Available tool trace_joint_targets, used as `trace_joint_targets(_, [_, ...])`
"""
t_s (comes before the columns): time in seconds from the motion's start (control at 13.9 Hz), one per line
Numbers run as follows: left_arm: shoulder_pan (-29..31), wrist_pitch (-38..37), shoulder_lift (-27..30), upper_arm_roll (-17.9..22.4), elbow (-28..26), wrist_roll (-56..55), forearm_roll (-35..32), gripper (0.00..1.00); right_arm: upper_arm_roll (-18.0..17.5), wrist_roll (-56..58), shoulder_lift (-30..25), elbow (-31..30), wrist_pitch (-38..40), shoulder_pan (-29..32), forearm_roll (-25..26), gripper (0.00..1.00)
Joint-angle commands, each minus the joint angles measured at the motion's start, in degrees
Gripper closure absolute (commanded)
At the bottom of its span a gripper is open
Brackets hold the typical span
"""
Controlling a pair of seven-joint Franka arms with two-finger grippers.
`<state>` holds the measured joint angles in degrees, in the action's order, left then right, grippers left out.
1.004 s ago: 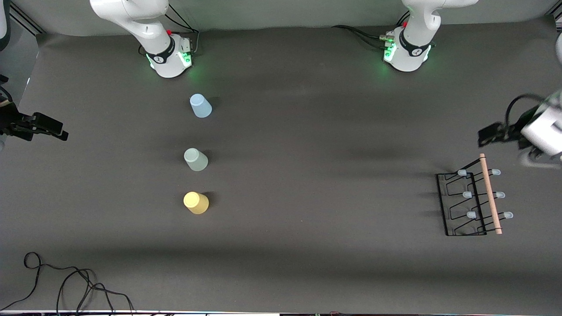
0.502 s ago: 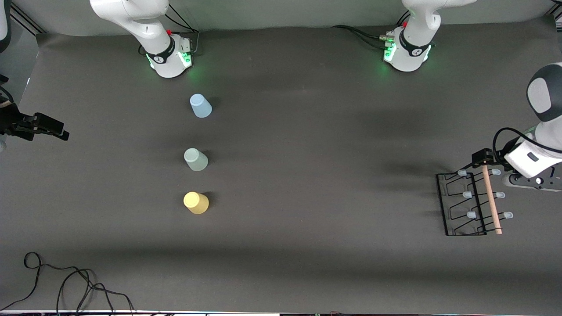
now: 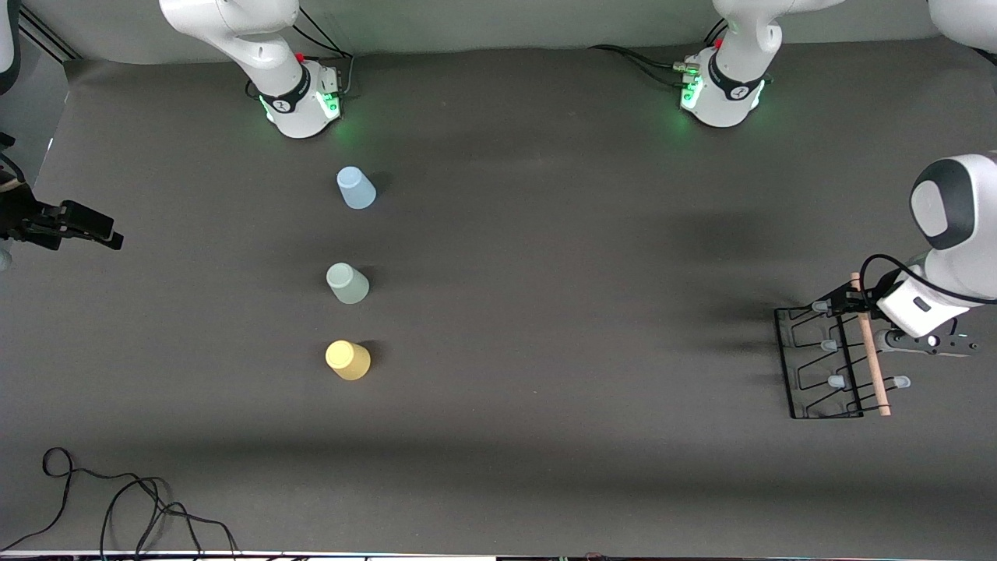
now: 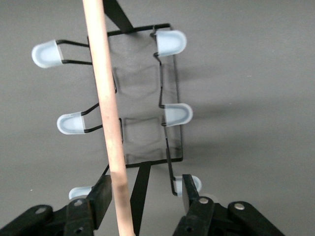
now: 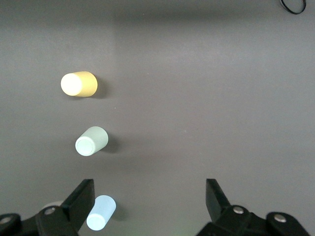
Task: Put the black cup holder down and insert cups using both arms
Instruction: 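Lower the left gripper and close it on the wooden handle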
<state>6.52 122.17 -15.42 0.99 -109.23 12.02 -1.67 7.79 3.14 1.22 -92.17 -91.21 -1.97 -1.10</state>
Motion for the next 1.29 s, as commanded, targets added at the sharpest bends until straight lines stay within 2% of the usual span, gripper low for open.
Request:
trace_joint_targets(0.0, [1.48, 4.11, 0.39, -0.29, -2.3, 0.11, -0.53, 0.31, 0.12, 1.25, 0.36, 0.85, 0.69, -0.05, 0.58, 0.0])
trace_joint_targets(0.29, [2.45, 5.89, -0.66, -0.29, -2.3, 0.02, -0.53, 0.33, 0.12, 1.25, 0.36, 0.85, 0.69, -0.05, 0.58, 0.0])
trace_joint_targets(0.36, [2.27, 5.89, -0.84, -0.29, -2.3, -0.07, -0.53, 0.37, 0.12, 1.25, 0.36, 0.94, 0.69, -0.05, 0.58, 0.0])
trace_joint_targets(0.5, [2.1, 5.54, -0.84, -0.29, -2.3, -0.16, -0.53, 0.57, 0.12, 1.25, 0.45, 0.85, 0.69, -0.05, 0.58, 0.0])
trace_joint_targets(0.65, [2.01, 4.48, -0.75, -0.38, -1.77, -0.07, -0.53, 0.98, 0.12, 1.25, 0.36, 0.94, 0.69, -0.05, 0.58, 0.0])
trace_joint_targets(0.93, [0.7, 0.71, 1.0, -0.9, -0.28, -2.08, -0.53, 1.0, 0.12, 1.25, 0.36, 0.94, 0.69, -0.05, 0.58, 0.0])
trace_joint_targets(1.22, [-8.33, -1.57, 2.24, -0.9, 2.17, -15.5, -0.53, 1.0, 0.12, 1.25, 0.36, 0.94, 0.69, -0.05, 0.58, 0.0])
